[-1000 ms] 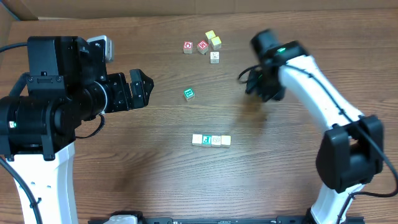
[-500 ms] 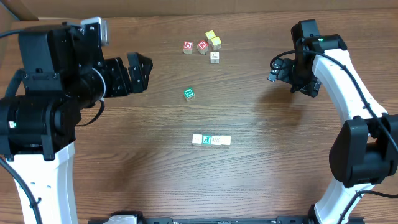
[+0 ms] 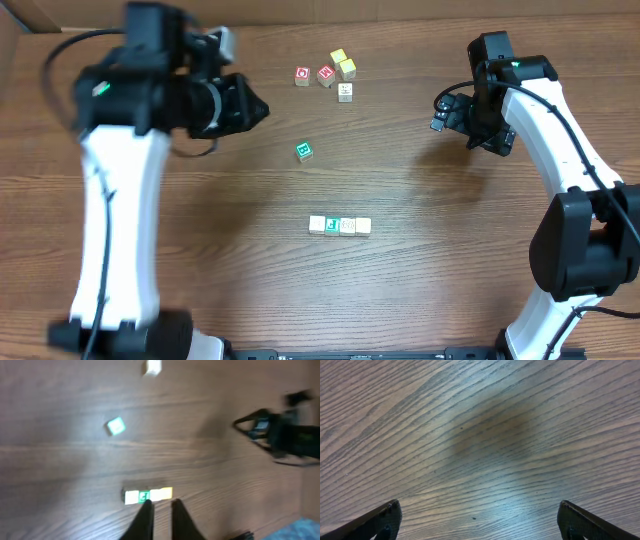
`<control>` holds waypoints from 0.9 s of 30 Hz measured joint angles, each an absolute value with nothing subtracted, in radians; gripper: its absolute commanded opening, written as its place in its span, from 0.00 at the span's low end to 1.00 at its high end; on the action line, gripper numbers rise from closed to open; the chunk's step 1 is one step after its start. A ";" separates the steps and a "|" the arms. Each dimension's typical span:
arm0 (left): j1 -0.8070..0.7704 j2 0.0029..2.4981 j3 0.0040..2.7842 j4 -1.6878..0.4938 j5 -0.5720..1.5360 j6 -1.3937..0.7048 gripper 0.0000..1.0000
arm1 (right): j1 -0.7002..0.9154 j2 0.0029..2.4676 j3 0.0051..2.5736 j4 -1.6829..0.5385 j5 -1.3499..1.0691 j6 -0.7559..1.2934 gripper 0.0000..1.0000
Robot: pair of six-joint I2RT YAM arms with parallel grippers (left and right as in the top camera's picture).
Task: Flip 5 blocks
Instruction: 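Move the left gripper down over the green B block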
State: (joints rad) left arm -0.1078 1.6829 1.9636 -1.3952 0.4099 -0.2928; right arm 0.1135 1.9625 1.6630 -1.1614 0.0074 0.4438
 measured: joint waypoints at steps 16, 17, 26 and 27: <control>-0.321 2.008 1.963 -1.354 0.186 -0.421 0.95 | 0.113 1.963 1.663 -1.161 0.007 0.444 1.00; -0.321 2.019 1.963 -1.351 0.184 -0.420 0.95 | 0.113 1.963 1.663 -1.161 0.007 0.443 1.00; -0.321 2.062 1.963 -1.299 0.149 -0.421 0.95 | 0.114 1.963 1.663 -1.161 0.007 0.444 1.00; -0.321 2.062 1.963 -1.289 0.146 -0.421 0.95 | 0.113 1.963 1.663 -1.161 0.007 0.444 1.00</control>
